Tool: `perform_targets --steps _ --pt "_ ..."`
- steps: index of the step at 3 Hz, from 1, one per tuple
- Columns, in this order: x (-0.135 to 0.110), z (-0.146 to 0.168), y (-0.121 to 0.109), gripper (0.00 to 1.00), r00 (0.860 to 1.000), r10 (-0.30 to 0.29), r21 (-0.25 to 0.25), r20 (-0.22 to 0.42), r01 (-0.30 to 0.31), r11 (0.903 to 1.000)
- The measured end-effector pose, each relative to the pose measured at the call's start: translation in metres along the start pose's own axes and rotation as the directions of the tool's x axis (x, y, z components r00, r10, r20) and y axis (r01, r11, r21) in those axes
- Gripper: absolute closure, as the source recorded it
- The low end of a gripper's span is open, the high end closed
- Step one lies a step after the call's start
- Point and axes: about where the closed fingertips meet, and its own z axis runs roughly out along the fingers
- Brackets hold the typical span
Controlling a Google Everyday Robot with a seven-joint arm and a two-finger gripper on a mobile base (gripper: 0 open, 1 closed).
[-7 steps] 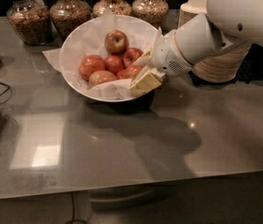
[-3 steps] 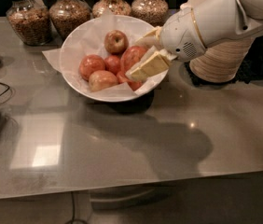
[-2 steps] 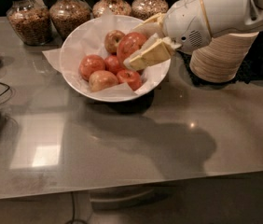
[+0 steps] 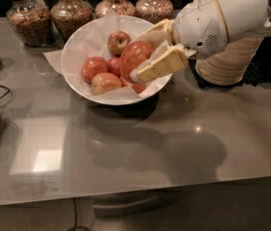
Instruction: Pick apple from white bowl
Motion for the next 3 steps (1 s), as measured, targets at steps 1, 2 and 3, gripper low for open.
perform_targets --steps 1,2,3 --pt "0.006 0.004 0.042 1.0 0.998 0.0 -0.05 -0.066 -0.003 0.9987" --pt "0.018 -0.002 0.083 1.0 0.99 0.018 -0.051 -0.136 -0.025 0.9984" --pt "0.018 -0.002 0.083 1.0 0.99 0.018 -0.051 -0.136 -0.025 0.9984"
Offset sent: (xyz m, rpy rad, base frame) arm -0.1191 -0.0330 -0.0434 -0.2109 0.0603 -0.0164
